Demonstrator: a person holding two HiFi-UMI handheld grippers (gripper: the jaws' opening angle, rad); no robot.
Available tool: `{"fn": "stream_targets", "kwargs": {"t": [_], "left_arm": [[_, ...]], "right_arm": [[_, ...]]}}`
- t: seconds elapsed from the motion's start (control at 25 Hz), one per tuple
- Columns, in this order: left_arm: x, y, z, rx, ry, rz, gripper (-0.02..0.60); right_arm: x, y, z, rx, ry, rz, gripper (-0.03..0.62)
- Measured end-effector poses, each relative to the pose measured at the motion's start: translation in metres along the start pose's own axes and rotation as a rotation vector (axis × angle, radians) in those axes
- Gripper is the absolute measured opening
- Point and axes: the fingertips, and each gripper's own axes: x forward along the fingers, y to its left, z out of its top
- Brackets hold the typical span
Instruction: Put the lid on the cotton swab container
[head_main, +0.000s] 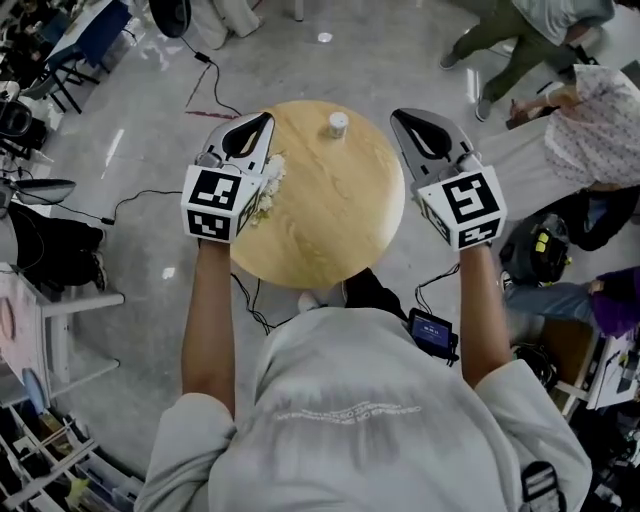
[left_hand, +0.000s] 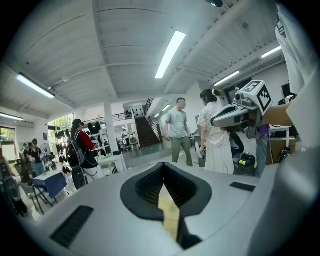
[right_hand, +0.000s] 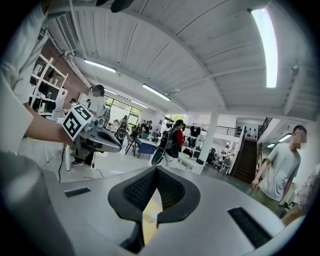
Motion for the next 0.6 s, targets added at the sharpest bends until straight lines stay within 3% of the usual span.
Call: {"fn": "stream_targets", "kwargs": {"t": [0.32, 0.6], "left_arm": [[-0.072, -0.011, 0.048, 0.092, -0.056, 0.008, 0.018], [-0.102, -0.017, 0.064, 0.143, -0.092, 0.005, 0.018]], "right_arm": [[-0.035, 0.039, 0.049, -0.031, -0.056, -0.025, 0.026], [-0.047, 0.063, 0.072, -0.074, -0.07, -0.034, 0.026]]}}
